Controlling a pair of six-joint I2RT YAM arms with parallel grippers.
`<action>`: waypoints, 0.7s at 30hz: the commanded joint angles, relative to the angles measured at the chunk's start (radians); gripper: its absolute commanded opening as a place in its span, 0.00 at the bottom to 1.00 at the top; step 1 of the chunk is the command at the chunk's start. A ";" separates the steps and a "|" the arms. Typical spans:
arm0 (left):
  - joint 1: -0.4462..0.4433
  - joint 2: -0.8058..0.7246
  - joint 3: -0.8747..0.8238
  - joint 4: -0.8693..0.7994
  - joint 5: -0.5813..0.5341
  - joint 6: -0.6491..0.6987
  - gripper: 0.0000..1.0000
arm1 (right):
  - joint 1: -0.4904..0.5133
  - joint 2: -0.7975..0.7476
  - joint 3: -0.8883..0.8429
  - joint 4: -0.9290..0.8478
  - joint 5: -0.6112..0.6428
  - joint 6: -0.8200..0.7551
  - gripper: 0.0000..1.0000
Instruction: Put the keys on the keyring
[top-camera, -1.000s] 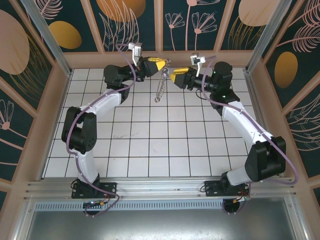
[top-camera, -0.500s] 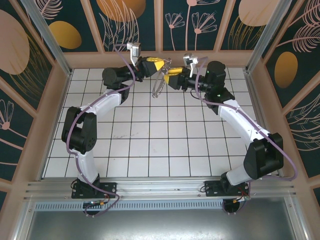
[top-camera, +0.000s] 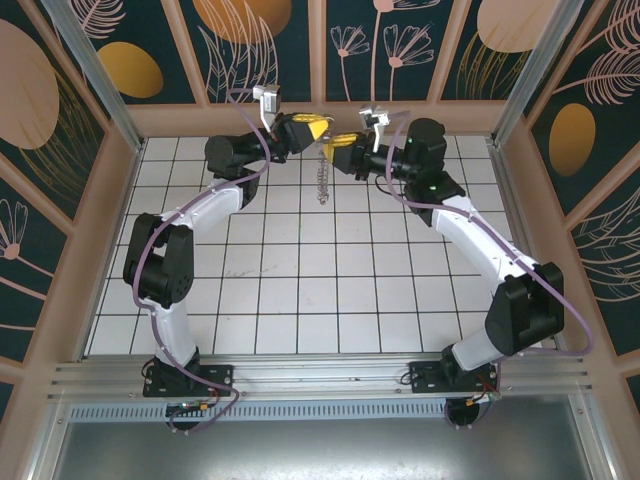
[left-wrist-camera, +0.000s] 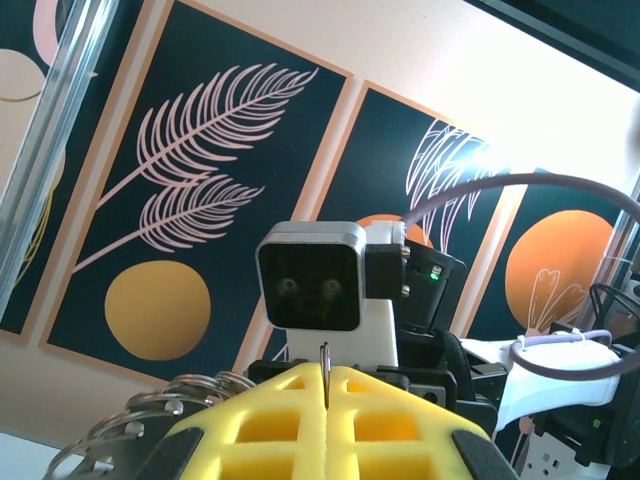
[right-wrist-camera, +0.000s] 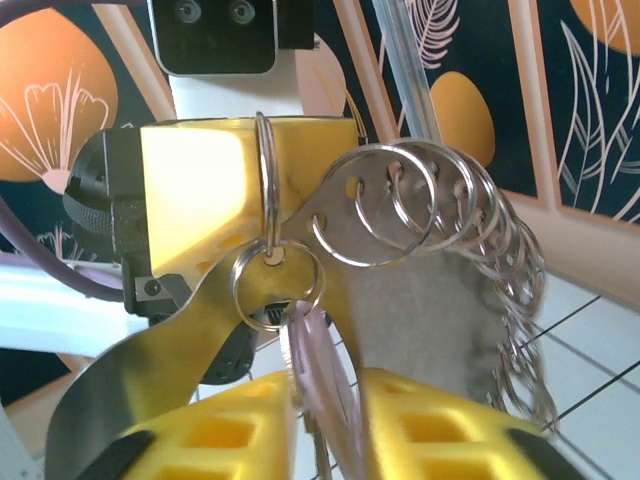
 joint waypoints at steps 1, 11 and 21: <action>-0.003 -0.026 -0.005 0.006 -0.032 0.035 0.00 | 0.010 0.005 0.031 -0.007 -0.002 -0.018 0.14; -0.003 -0.047 -0.019 -0.052 -0.055 0.095 0.00 | 0.010 -0.032 -0.010 -0.035 0.012 -0.034 0.00; -0.003 -0.046 -0.030 -0.027 -0.069 0.082 0.00 | 0.018 0.012 0.027 -0.016 0.012 -0.005 0.00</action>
